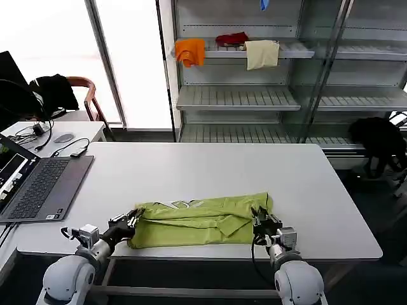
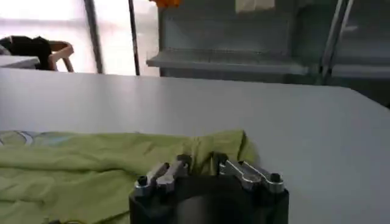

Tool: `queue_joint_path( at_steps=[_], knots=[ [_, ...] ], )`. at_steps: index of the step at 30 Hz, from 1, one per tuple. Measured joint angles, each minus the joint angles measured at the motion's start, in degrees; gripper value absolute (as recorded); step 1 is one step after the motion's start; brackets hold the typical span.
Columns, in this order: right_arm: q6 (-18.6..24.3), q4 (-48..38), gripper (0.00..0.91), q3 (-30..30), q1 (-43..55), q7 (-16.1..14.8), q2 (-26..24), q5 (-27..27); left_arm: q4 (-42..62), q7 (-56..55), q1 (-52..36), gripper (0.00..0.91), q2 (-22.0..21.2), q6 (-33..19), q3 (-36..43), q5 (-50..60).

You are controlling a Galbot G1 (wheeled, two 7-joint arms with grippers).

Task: Fold and organize the clothes.

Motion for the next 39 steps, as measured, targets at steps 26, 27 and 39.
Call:
queue_joint_path(
  at_steps=[26,27,39],
  knots=[
    [2.7,3.4,0.907,6.0,4.0,0.9,-3.6,8.9,-2.8,-17.3,5.3,0.826,-9.6,-8.4,2.6,0.2],
    [2.7,3.4,0.907,6.0,4.1,0.9,-3.6,9.3,-2.6,-18.0,5.2,0.786,-10.1,-8.5,2.8,0.3],
    [2.7,3.8,0.907,6.2,4.6,0.9,-3.9,12.0,0.0,-22.3,4.8,0.252,-13.8,-10.3,4.4,2.4]
  ],
)
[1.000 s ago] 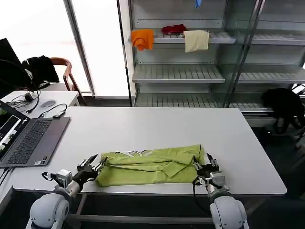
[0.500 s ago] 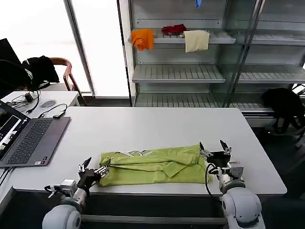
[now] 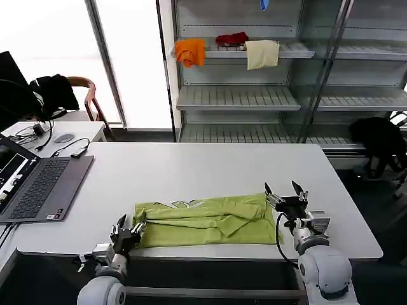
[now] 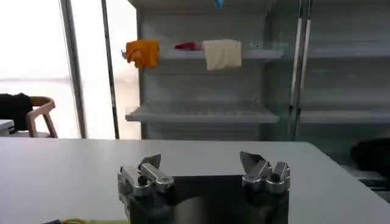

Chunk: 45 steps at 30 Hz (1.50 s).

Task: Fold and organize the clothes.

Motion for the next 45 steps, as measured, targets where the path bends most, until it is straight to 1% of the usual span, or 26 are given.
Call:
queue_joint_path(
  at_steps=[2,4,7,21,29,33,37,45],
  knots=[
    [0.0,0.0,0.907,0.0,0.2,0.1,0.1,0.3,0.2,-0.2,0.0,0.202,-0.2,-0.2,0.2,0.4],
    [0.0,0.0,0.907,0.1,0.3,0.2,0.1,0.5,0.4,-0.3,0.1,0.04,-0.3,-0.4,0.3,0.8],
    [-0.1,0.0,0.907,0.0,0.7,0.4,0.2,0.8,0.7,-0.4,0.1,0.0,-0.4,-0.6,0.4,1.3],
    [-0.7,-0.5,0.907,-0.4,1.9,1.8,1.1,1.4,0.9,1.0,0.5,0.0,-0.4,-1.4,0.6,3.8],
    [-0.7,-0.6,0.907,0.2,1.7,2.2,0.4,1.7,0.3,4.5,-0.6,0.0,1.6,-3.3,-1.6,7.1],
    [-0.6,-1.0,0.907,0.2,1.7,2.2,0.3,1.7,0.6,7.4,-1.7,0.0,4.0,-3.7,-4.1,9.5],
    [-0.4,-1.4,0.907,0.3,1.7,2.2,0.1,1.8,1.5,10.4,-3.2,0.0,7.7,-4.2,-7.4,11.7],
    [-0.2,-2.1,0.907,0.3,1.6,2.1,-0.3,1.7,5.3,16.1,-6.7,0.0,17.4,-5.9,-14.4,15.3]
  ],
)
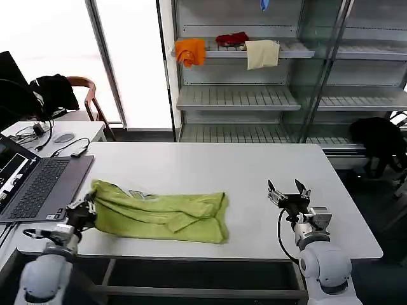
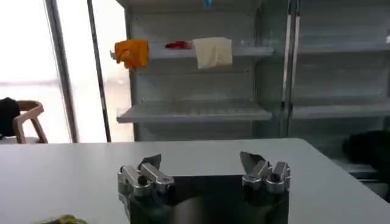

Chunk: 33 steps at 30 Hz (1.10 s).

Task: Fold and organize the clothes.

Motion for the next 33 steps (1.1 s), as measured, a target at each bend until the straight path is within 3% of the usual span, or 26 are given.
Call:
queue_joint_path(
  at_steps=[5,11,33],
  knots=[
    [0.2,-0.5,0.907,-0.3,-0.2,0.0,0.3,-0.5,0.8,3.1,-1.5,0.0,4.9,0.1,-3.1,1.2],
    [0.6,-0.6,0.907,-0.6,-0.6,-0.2,0.7,-0.9,-1.9,4.6,-1.2,0.0,6.2,1.6,-3.6,3.0],
    [1.7,0.6,0.907,0.6,-2.7,-1.0,0.8,-1.3,-11.2,-1.5,-1.4,0.0,-8.5,9.8,20.3,11.8]
  ],
)
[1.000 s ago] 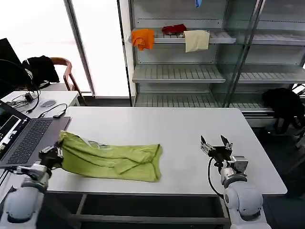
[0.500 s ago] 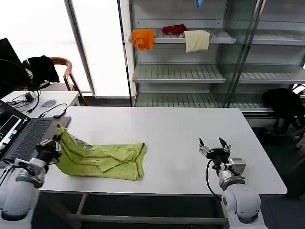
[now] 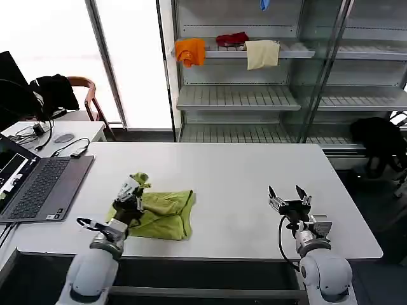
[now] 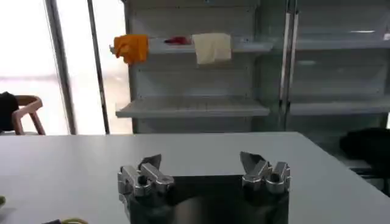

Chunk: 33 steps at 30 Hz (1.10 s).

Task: Fold and organize the clothes.

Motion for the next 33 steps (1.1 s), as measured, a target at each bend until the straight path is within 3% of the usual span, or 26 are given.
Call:
queue_joint_path(
  at_steps=[15,16,19,33],
  knots=[
    [0.1,-1.0,0.907,-0.4,0.4,-0.1,0.6,-0.8,3.5,-3.3,-1.7,0.01,-5.3,4.1,8.9,-1.0],
    [0.1,-1.1,0.907,-0.4,0.5,-0.1,0.6,-0.8,3.8,-3.6,-1.9,0.121,-5.6,4.3,9.2,-1.2],
    [0.1,-1.4,0.907,-0.4,0.5,-0.1,0.7,-0.9,4.7,-4.5,-2.3,0.907,-6.5,5.0,10.3,-1.7],
    [0.0,-1.5,0.907,-0.6,0.5,0.1,0.7,-1.0,6.8,-9.1,-2.5,0.907,-10.9,6.6,15.0,-3.9]
  ],
)
